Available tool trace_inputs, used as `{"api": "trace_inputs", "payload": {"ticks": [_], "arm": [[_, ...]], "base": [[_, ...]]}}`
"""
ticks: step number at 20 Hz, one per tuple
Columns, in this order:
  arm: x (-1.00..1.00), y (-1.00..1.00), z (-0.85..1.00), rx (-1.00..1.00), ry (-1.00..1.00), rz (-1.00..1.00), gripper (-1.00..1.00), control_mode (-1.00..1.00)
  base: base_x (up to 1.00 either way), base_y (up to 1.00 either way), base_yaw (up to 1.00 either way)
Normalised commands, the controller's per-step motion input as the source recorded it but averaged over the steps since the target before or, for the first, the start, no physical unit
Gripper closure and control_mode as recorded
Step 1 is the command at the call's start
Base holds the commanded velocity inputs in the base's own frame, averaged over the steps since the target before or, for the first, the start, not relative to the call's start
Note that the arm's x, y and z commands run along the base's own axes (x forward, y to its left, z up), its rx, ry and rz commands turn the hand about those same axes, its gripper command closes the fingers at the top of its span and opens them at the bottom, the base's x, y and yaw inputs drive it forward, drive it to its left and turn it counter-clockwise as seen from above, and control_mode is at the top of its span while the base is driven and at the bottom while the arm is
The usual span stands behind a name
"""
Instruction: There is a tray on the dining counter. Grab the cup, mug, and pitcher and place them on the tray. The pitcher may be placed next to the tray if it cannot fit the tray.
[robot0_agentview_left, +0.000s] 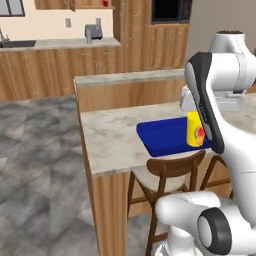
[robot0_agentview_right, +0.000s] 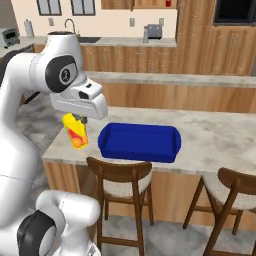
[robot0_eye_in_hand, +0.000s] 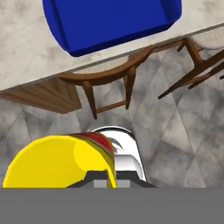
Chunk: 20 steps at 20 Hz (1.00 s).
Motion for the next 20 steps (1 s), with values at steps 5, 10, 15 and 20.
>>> {"api": "trace_inputs", "payload": {"ticks": [5, 10, 15, 20], "arm": [[0.0, 0.0, 0.0, 0.0, 0.0, 0.0, 1.0, 1.0], [0.0, 0.0, 0.0, 0.0, 0.0, 0.0, 1.0, 1.0], [0.0, 0.0, 0.0, 0.0, 0.0, 0.0, 1.0, 1.0], [0.0, 0.0, 0.0, 0.0, 0.0, 0.0, 1.0, 1.0]], "base": [[0.29, -0.2, 0.27], [0.48, -0.32, 0.12], [0.29, -0.44, 0.0], [0.19, -0.37, 0.0]]}}
